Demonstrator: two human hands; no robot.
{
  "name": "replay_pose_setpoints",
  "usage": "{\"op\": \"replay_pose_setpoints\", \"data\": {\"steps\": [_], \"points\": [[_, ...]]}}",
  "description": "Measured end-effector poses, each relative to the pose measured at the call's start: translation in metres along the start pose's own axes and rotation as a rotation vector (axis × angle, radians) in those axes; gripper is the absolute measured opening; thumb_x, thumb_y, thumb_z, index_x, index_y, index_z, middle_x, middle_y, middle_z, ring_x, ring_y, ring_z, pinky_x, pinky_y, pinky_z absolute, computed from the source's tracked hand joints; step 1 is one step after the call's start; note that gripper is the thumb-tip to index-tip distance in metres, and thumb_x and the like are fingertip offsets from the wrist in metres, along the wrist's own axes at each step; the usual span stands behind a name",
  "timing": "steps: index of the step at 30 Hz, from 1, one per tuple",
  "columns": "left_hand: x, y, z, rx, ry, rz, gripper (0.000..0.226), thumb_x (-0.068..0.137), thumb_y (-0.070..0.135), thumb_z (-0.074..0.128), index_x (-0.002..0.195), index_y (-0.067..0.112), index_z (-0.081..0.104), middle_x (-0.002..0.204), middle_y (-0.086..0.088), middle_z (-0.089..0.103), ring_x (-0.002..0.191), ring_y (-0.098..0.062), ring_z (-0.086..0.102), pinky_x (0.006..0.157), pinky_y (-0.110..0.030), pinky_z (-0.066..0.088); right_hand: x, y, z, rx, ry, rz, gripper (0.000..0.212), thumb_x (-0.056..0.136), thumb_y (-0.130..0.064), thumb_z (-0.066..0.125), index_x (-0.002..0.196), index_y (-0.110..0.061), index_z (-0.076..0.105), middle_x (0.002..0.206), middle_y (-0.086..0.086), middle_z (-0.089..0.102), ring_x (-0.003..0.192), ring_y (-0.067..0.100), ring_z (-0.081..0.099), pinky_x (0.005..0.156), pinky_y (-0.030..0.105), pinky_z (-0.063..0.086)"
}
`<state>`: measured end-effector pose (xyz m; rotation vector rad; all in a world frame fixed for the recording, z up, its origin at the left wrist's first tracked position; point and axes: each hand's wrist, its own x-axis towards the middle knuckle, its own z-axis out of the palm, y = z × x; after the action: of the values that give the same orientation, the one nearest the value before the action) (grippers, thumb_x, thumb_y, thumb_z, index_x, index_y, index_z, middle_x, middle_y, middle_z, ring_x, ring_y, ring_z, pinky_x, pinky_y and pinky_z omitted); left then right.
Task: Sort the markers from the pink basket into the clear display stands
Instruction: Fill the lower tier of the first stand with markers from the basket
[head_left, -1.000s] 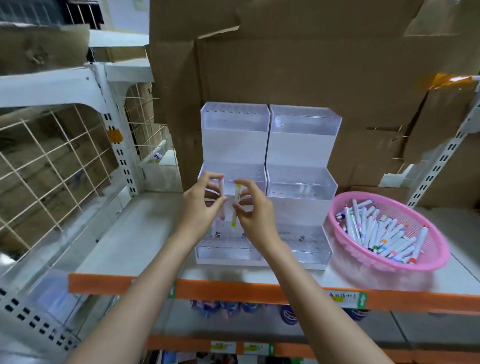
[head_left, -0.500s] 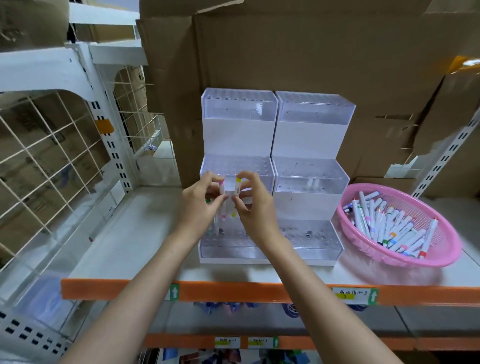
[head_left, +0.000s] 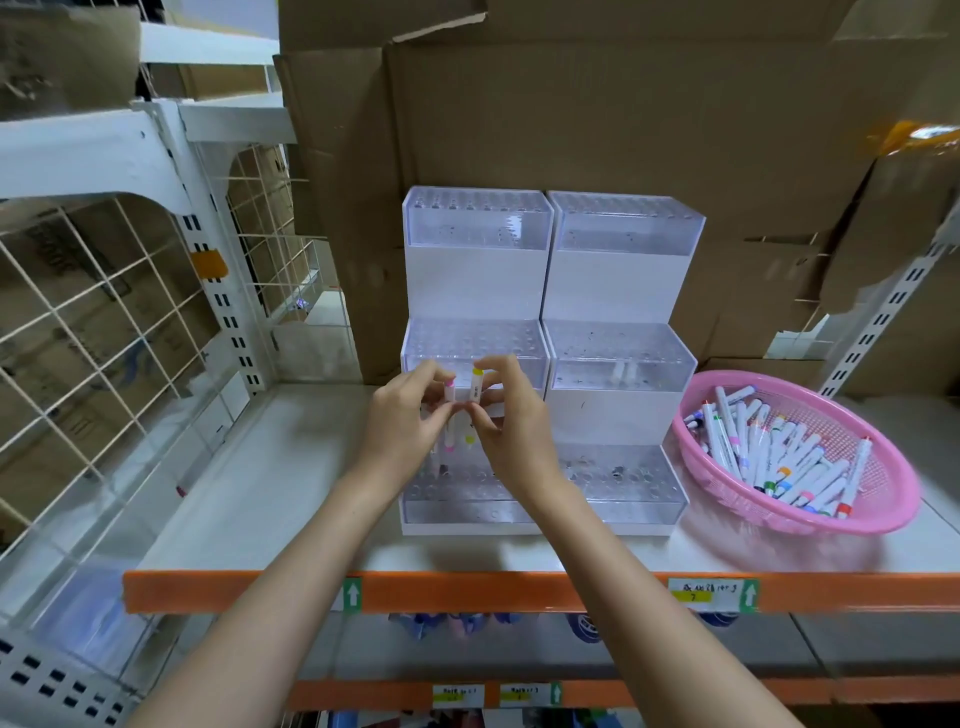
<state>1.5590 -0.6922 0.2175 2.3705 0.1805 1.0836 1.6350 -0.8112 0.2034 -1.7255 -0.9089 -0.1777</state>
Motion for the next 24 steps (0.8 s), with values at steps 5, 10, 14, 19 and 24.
{"op": "replay_pose_setpoints", "data": {"steps": [5,10,14,19,24], "points": [[-0.001,-0.002,0.000,0.069,-0.031,0.042,0.017,0.076,0.008,0.077,0.082,0.006,0.062,0.073,-0.003,0.063,0.070,-0.022,0.059,0.062,-0.032,0.047,-0.001,0.002,0.001,-0.015,0.005,0.014,0.043,0.088,-0.003,0.063,0.108,-0.034,0.041,0.093,-0.002,0.055,0.084,0.019,0.064,0.065,0.036,0.056],[-0.004,-0.004,0.003,0.134,-0.055,0.106,0.018,0.072,0.004,0.078,0.075,0.007,0.061,0.073,-0.004,0.059,0.071,-0.023,0.054,0.063,-0.025,0.038,0.001,0.003,0.002,-0.011,0.004,0.011,0.038,0.089,-0.003,0.061,0.105,-0.032,0.042,0.093,0.000,0.057,0.084,0.019,0.065,0.068,0.040,0.056],[-0.006,-0.008,0.004,0.187,-0.080,0.162,0.014,0.071,0.004,0.079,0.076,0.004,0.065,0.076,-0.004,0.059,0.071,-0.025,0.055,0.062,-0.035,0.048,-0.001,0.002,0.003,-0.010,0.003,0.007,0.040,0.089,0.000,0.059,0.106,-0.031,0.042,0.092,-0.002,0.054,0.082,0.021,0.066,0.067,0.042,0.057],[-0.007,-0.011,0.001,0.212,-0.073,0.188,0.007,0.075,0.006,0.074,0.078,0.003,0.069,0.081,-0.006,0.059,0.074,-0.026,0.055,0.064,-0.037,0.050,-0.001,-0.001,0.001,-0.028,0.008,-0.003,0.040,0.089,0.000,0.059,0.103,-0.032,0.041,0.090,-0.003,0.052,0.081,0.019,0.065,0.066,0.038,0.057],[-0.010,-0.009,-0.007,0.240,-0.085,0.207,0.013,0.081,0.007,0.071,0.093,0.005,0.071,0.087,-0.006,0.059,0.079,-0.025,0.054,0.068,-0.038,0.050,-0.002,-0.005,0.001,-0.034,0.018,-0.012,0.036,0.091,-0.005,0.060,0.102,-0.032,0.040,0.087,-0.003,0.054,0.078,0.019,0.064,0.066,0.037,0.057]]}}
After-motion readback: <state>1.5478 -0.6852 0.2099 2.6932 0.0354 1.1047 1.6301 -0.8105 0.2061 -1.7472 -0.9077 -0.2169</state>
